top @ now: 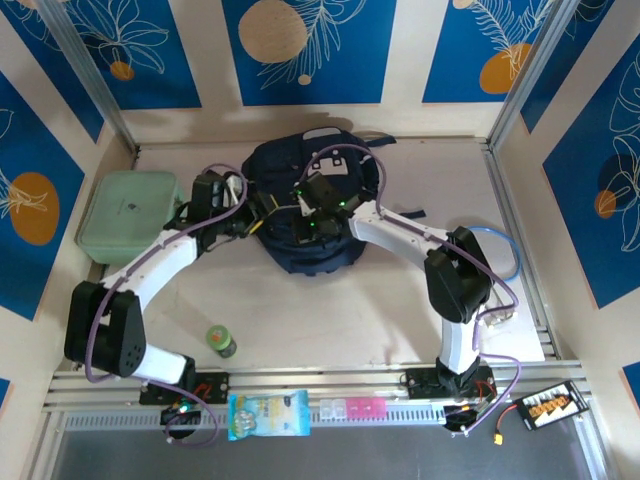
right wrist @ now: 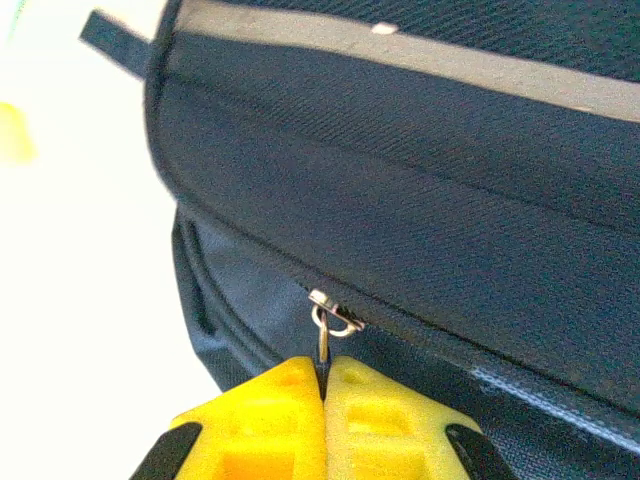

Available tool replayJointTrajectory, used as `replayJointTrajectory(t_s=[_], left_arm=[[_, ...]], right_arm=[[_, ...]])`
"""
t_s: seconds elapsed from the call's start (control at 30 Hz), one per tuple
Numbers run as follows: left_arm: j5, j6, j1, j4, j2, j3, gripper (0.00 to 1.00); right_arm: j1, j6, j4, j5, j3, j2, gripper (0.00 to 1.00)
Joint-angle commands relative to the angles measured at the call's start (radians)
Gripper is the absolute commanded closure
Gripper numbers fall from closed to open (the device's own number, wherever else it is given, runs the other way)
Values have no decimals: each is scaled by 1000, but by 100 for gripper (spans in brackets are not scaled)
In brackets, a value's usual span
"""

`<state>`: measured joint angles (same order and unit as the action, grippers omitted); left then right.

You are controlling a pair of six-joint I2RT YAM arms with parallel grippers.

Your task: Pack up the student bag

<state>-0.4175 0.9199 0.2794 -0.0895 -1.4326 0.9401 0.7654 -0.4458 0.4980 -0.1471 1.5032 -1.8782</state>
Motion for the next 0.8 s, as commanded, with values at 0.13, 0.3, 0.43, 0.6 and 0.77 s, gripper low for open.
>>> replayJointTrajectory(t_s=[0.13,0.3,0.43,0.6,0.77], left_arm=[[31,143,-6,131,-26,-51,42],[19,156,-4,149,-85,-8,55],[51,170,-2,129,-96,-12,69],[105,126,-3,71,-81,-10,94],[101,87,-11,46,-102,-3,100]], right_arm=[[23,-4,-94,199,-5,17,100],[28,-10,-121,242,-27,31,100],[32,-16,-125,232,-29,33,100],[21,-33,-59,118,-31,30,100],[-30,-19,-29,51,-124,102,100]])
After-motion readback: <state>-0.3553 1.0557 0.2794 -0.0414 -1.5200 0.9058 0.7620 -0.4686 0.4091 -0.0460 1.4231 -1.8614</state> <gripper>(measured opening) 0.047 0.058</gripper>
